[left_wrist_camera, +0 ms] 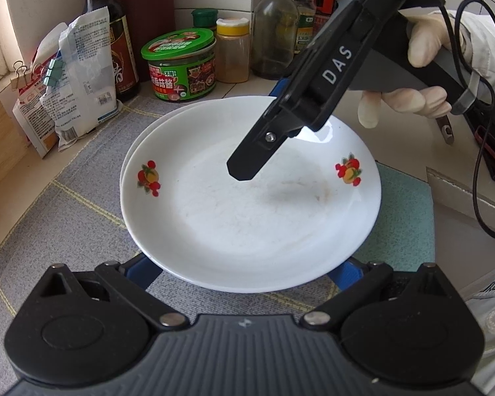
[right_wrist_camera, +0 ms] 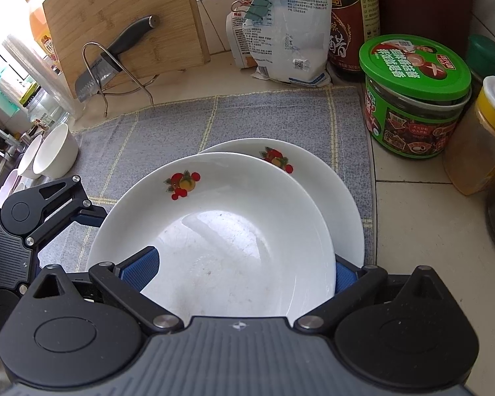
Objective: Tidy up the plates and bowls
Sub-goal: 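Lower the white plate with the right tool onto the stacked plates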
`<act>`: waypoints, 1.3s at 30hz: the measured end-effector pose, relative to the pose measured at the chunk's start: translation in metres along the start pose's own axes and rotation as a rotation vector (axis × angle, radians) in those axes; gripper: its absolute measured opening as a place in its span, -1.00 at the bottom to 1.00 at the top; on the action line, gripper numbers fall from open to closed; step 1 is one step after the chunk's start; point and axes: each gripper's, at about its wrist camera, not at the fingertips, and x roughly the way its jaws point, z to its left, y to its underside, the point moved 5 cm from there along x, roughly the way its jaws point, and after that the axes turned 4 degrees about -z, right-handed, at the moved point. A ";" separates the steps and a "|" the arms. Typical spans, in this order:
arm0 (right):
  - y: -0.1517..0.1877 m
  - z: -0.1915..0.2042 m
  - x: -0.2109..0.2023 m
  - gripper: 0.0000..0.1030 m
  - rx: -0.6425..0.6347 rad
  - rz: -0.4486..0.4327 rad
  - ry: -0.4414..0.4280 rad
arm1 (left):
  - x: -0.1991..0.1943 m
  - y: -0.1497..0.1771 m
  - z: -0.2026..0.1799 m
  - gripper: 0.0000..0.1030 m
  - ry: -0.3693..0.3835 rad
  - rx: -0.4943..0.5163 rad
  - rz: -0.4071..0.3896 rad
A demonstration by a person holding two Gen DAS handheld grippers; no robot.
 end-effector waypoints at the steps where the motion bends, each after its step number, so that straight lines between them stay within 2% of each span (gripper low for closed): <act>1: 0.000 0.000 0.000 1.00 0.001 -0.001 0.000 | 0.000 0.000 0.000 0.98 -0.001 0.001 0.001; 39: 0.014 -0.001 -0.017 1.00 0.054 0.001 0.027 | 0.003 -0.002 0.002 0.98 -0.017 0.040 0.003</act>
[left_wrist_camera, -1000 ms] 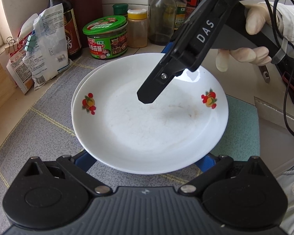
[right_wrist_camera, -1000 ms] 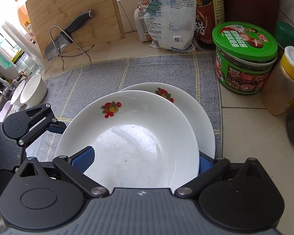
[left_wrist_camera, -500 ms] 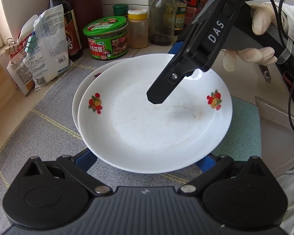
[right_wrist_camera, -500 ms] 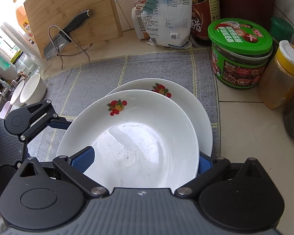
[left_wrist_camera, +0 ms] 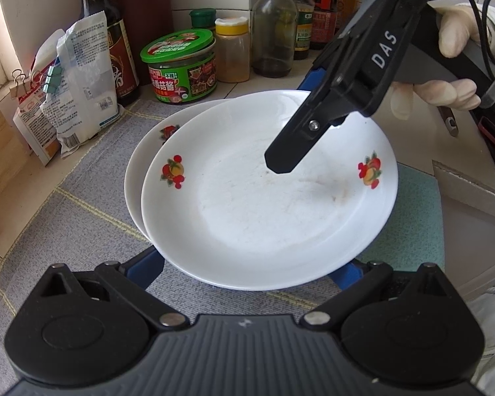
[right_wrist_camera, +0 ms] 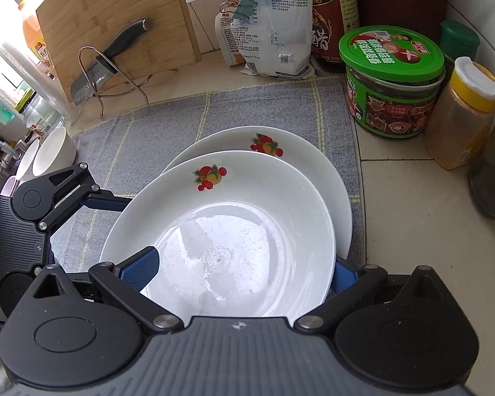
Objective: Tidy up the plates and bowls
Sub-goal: 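Lower the white plate with the right tool onto the stacked plates, then open the right tool and pull it back from the plate stack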
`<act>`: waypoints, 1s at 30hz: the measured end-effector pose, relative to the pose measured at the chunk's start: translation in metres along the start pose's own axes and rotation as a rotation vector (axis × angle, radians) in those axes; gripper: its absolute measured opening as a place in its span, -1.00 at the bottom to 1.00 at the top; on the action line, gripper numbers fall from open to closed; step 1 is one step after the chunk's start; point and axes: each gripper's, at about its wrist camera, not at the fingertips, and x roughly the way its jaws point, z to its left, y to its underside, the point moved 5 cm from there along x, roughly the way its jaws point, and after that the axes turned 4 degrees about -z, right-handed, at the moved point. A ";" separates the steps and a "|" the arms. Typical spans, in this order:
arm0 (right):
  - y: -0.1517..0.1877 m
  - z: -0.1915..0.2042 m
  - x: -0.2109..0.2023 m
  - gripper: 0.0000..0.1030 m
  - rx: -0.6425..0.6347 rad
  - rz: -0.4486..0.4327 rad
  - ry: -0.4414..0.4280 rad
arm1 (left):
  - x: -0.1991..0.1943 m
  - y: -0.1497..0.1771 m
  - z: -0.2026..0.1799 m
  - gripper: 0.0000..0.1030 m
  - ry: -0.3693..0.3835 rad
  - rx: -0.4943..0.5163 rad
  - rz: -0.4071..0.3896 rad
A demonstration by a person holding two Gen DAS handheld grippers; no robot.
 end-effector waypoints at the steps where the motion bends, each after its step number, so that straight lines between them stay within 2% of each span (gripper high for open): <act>1: 0.000 0.000 -0.001 1.00 0.003 0.000 0.003 | 0.000 0.000 0.000 0.98 0.000 0.000 -0.001; 10: 0.002 -0.003 -0.008 1.00 0.027 0.004 0.046 | -0.002 -0.001 -0.001 0.95 0.006 -0.008 -0.018; 14: 0.005 -0.004 -0.010 1.00 0.036 0.003 0.059 | -0.002 -0.003 -0.005 0.96 -0.002 0.019 -0.023; 30: 0.008 0.008 -0.012 1.00 -0.005 0.019 0.110 | -0.005 -0.008 -0.008 0.96 0.010 0.005 -0.059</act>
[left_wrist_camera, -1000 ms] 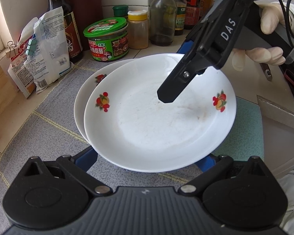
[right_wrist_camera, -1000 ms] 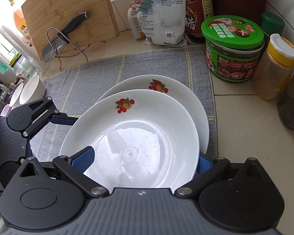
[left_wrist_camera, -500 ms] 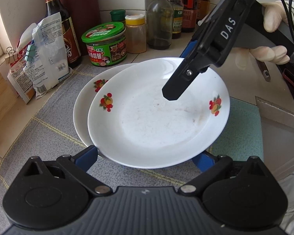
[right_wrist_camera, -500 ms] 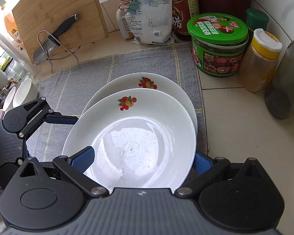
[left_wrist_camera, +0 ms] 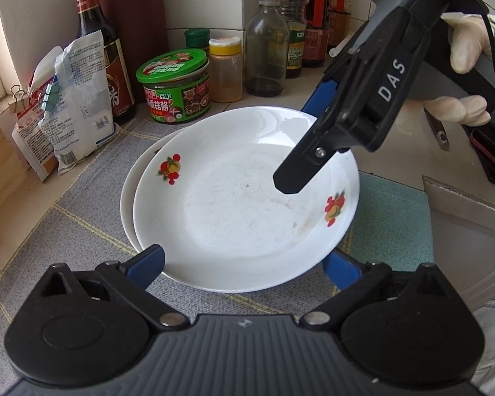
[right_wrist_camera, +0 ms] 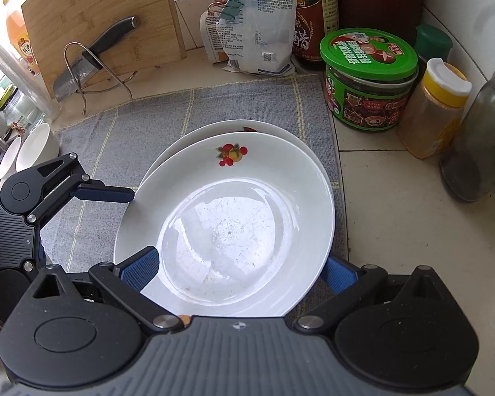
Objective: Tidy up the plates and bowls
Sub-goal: 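Open the right tool and pull it back from the plate stack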
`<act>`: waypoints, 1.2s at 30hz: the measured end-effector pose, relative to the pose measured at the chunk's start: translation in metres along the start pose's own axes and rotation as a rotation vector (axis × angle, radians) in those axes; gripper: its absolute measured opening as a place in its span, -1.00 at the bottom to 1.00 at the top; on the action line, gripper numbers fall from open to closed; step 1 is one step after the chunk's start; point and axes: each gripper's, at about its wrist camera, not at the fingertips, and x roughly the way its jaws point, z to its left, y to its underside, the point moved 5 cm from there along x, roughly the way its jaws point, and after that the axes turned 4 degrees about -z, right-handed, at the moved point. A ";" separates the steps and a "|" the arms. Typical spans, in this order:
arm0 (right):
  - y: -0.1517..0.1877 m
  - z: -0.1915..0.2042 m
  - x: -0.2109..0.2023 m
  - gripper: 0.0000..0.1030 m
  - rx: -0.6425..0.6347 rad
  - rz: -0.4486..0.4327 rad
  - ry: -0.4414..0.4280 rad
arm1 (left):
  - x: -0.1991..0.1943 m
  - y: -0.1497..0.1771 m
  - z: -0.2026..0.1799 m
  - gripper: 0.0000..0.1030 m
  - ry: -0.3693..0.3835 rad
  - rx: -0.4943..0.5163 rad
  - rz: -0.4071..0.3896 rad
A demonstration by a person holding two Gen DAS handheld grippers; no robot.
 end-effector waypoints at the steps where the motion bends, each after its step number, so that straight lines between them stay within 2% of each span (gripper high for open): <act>1: 0.001 0.001 0.001 1.00 -0.003 0.003 0.004 | 0.001 0.000 0.000 0.96 -0.005 -0.001 0.003; 10: 0.006 0.003 0.001 1.00 -0.020 0.009 0.018 | -0.001 0.001 -0.002 0.97 -0.027 -0.002 -0.004; 16: 0.012 0.008 0.003 1.00 -0.076 0.005 0.082 | -0.005 0.001 -0.002 0.97 -0.037 -0.026 -0.020; 22: 0.012 0.018 -0.006 1.00 -0.129 -0.062 0.108 | -0.020 -0.004 0.002 0.98 -0.104 -0.052 -0.081; 29: 0.006 0.032 -0.022 1.00 -0.186 -0.186 0.171 | -0.040 -0.008 0.007 0.99 -0.184 -0.088 -0.153; 32: 0.004 0.041 -0.026 1.00 -0.232 -0.244 0.201 | -0.050 -0.006 0.010 0.99 -0.219 -0.130 -0.174; 36: 0.003 0.055 -0.025 1.00 -0.268 -0.294 0.194 | -0.067 0.002 0.014 0.99 -0.292 -0.194 -0.192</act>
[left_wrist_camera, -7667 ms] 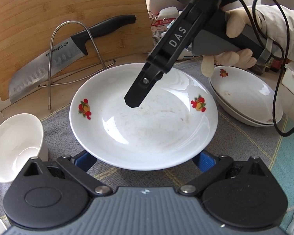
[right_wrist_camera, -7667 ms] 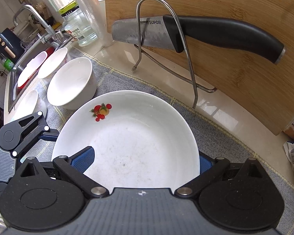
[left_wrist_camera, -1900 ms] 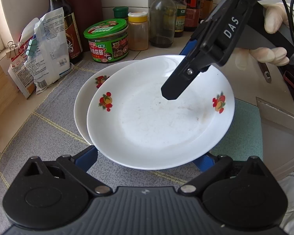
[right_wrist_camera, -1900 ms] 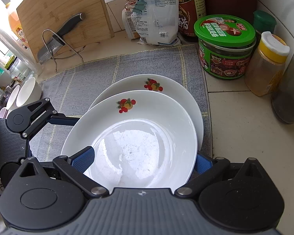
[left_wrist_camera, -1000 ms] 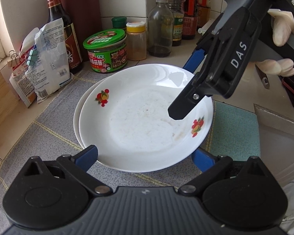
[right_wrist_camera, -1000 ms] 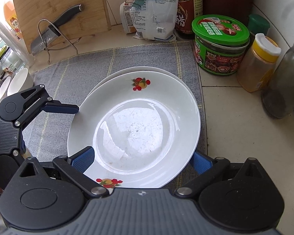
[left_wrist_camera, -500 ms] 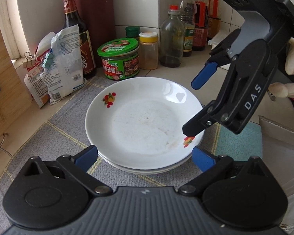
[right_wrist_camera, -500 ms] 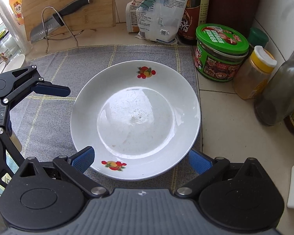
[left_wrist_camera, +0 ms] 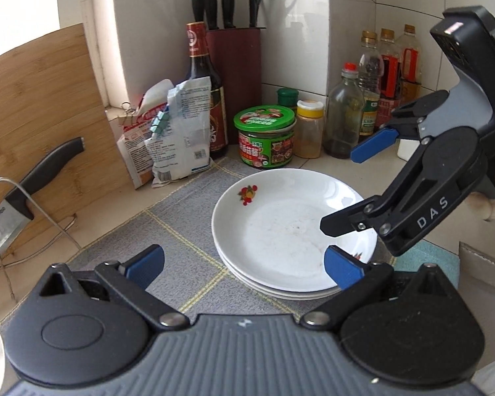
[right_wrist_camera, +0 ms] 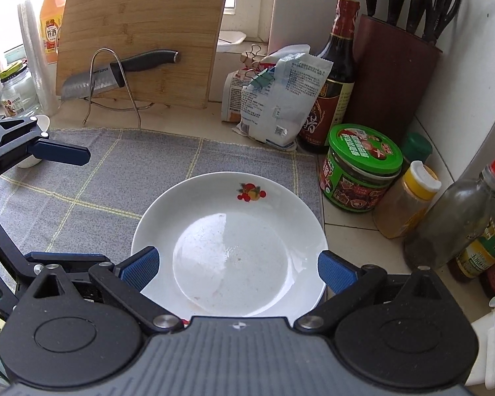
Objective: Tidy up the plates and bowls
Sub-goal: 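Open the right tool and pull it back from the plate stack, then move the left tool toward the pink-flower white bowl on the towel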
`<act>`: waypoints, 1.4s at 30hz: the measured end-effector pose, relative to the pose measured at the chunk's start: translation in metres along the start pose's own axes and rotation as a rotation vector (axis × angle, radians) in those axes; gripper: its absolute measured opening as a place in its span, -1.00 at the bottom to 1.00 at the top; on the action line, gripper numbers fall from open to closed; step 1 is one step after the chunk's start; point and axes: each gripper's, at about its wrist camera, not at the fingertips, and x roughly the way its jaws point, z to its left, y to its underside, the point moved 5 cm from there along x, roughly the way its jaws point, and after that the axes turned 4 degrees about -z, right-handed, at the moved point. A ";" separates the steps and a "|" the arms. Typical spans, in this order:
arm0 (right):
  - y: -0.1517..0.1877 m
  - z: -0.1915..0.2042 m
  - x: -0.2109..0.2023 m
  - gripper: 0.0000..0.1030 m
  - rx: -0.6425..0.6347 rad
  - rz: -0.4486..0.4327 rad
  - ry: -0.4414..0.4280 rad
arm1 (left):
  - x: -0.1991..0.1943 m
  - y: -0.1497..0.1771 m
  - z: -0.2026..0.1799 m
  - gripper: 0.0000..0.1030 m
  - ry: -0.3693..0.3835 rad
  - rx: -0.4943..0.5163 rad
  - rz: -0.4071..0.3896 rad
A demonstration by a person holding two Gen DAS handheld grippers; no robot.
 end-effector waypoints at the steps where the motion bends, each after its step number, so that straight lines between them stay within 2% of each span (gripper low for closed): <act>1: -0.001 0.004 0.000 1.00 -0.013 -0.013 0.003 | -0.004 0.001 0.002 0.99 -0.028 -0.012 -0.002; 6: -0.005 0.031 0.004 1.00 -0.012 -0.055 -0.054 | -0.029 0.018 0.017 0.99 -0.136 -0.097 0.009; 12: -0.006 0.072 0.009 1.00 -0.015 -0.068 -0.101 | -0.065 0.053 0.037 0.99 -0.223 -0.167 0.029; 19: -0.005 0.135 0.011 1.00 -0.019 -0.055 -0.107 | -0.113 0.097 0.061 0.99 -0.202 -0.191 0.051; 29: 0.011 0.249 0.023 1.00 -0.090 -0.025 -0.200 | -0.185 0.153 0.116 0.99 -0.201 -0.189 0.084; 35: 0.018 0.312 0.035 1.00 -0.196 -0.028 -0.251 | -0.205 0.173 0.156 0.99 -0.256 -0.196 0.106; 42: 0.015 0.362 0.046 1.00 -0.302 -0.041 -0.303 | -0.214 0.186 0.198 0.99 -0.291 -0.230 0.122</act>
